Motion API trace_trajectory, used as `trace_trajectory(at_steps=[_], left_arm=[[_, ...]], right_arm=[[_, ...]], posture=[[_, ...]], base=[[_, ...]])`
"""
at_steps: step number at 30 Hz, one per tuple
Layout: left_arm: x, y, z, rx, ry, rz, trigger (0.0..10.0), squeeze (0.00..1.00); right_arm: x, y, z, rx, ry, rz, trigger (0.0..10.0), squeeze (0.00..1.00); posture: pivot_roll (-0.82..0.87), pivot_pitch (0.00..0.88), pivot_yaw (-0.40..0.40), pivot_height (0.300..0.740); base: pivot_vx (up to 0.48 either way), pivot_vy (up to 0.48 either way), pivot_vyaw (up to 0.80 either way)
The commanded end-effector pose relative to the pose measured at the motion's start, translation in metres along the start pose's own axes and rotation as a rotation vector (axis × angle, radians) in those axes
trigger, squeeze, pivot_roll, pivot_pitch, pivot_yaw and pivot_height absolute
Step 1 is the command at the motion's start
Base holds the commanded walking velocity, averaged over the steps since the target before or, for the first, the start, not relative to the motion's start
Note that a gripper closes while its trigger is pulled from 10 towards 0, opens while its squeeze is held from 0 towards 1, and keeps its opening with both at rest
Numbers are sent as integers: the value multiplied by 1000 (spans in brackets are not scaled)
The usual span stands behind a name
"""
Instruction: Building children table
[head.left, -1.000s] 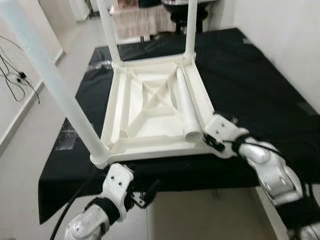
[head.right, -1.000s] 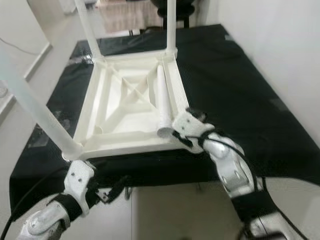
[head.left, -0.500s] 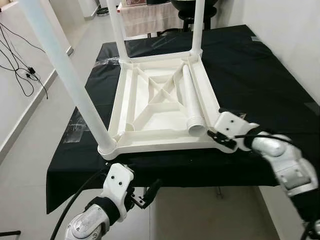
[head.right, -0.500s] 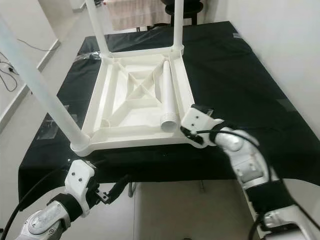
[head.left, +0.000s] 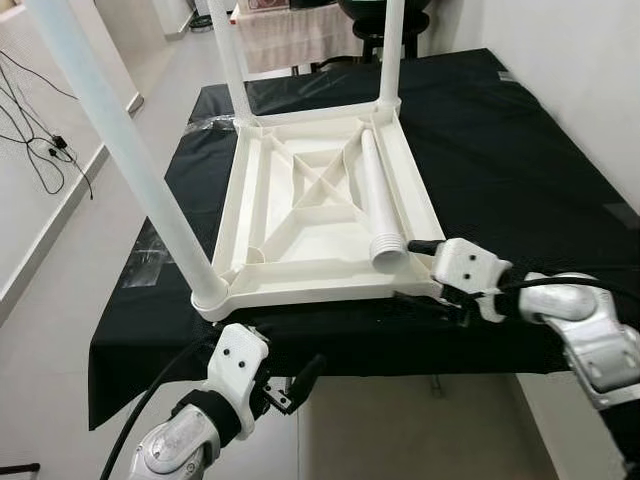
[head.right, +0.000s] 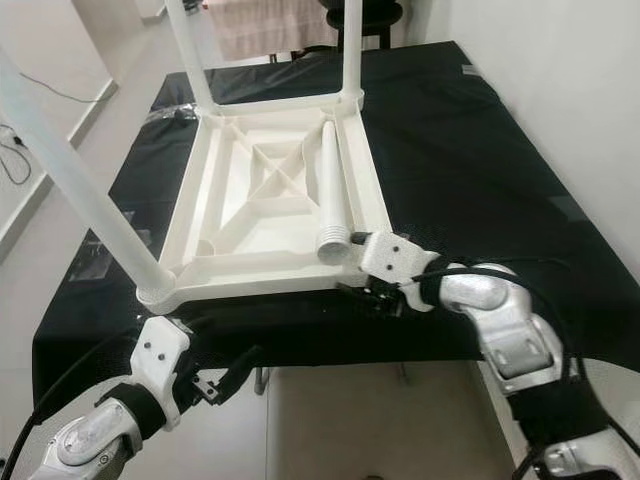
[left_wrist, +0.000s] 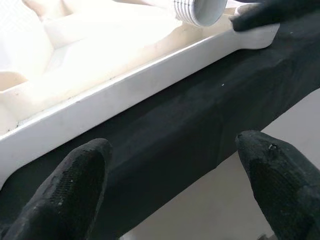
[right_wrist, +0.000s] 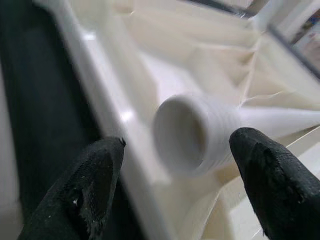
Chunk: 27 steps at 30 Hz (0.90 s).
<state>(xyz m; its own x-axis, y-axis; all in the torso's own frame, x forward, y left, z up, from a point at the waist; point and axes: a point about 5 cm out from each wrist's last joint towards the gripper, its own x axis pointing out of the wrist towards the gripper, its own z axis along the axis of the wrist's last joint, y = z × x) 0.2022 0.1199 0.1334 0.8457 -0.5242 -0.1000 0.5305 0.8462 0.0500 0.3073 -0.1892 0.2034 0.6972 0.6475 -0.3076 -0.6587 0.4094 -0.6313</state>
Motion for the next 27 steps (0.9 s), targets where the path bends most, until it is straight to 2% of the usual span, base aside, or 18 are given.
trace_trajectory(at_steps=[1,8,14,21,23,27], left_arm=[[-2,1,-4,12,26,4,10000,0],[-1,0,-4,12,23,7,10000,0],[-1,0,-4,13,22,5,10000,0],[-1,0,-4,15,21,2,10000,0],[0,-1,-4,16,19,0,10000,0],[0,-1,-4,17,18,0,10000,0]], right_arm=[[11,-5,1,8,17,-61,10000,0],[15,-11,0,-15,47,-108,10000,0],[19,-10,2,-48,63,-132,10000,0],[35,-5,8,23,121,-331,10000,0],[40,4,8,32,158,-396,10000,0],[43,12,7,40,181,-425,10000,0]], posture=[[-66,116,79,740],[-67,113,72,740],[-67,112,72,740],[-70,108,73,740],[-69,107,69,740],[-69,107,69,740]], base=[[0,0,0],[0,0,0],[0,0,0],[0,0,0],[0,0,0],[0,0,0]])
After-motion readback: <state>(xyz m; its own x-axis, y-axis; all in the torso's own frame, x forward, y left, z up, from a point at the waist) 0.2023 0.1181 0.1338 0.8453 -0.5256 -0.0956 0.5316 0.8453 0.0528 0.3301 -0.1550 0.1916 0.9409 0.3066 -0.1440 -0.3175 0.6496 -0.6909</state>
